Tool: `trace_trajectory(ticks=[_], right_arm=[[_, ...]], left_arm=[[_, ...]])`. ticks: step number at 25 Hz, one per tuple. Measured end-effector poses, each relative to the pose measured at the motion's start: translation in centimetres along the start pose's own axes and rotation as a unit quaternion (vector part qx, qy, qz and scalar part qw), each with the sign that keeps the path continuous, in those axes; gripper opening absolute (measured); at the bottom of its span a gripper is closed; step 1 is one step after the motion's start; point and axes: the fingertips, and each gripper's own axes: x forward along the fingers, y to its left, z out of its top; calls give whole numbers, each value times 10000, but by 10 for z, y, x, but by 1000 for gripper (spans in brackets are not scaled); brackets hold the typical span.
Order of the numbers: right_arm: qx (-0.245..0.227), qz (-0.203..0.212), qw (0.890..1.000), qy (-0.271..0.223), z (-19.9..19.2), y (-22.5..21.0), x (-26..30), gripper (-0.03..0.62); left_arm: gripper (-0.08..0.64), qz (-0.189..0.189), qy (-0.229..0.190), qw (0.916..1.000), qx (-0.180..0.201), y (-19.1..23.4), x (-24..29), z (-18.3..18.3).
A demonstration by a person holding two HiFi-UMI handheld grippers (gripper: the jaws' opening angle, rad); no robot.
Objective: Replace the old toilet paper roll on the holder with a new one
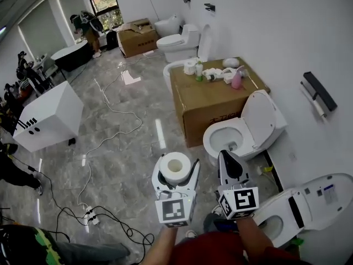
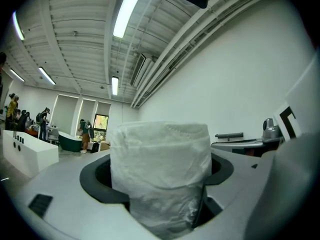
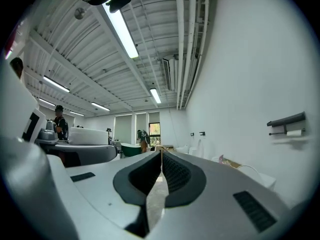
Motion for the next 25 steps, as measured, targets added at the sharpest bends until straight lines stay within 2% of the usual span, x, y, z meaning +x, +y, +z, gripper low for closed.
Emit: trace_trajectory(ticks=[7, 13, 19, 25], right_arm=[[62, -733, 9973, -68, -4, -116, 15, 23], [28, -1689, 9856, -109, 2, -219, -10, 23], [153, -2842, 9584, -235, 12, -325, -63, 23], [152, -3624, 9315, -262, 10, -408, -108, 23]], left_arm=[[439, -696, 147, 9974, 95, -74, 92, -26], [439, -1564, 199, 9875, 84, -160, 158, -33], [439, -2692, 212, 9628, -12, -277, 208, -39], [439, -3466, 188, 9378, -13, -373, 239, -47]])
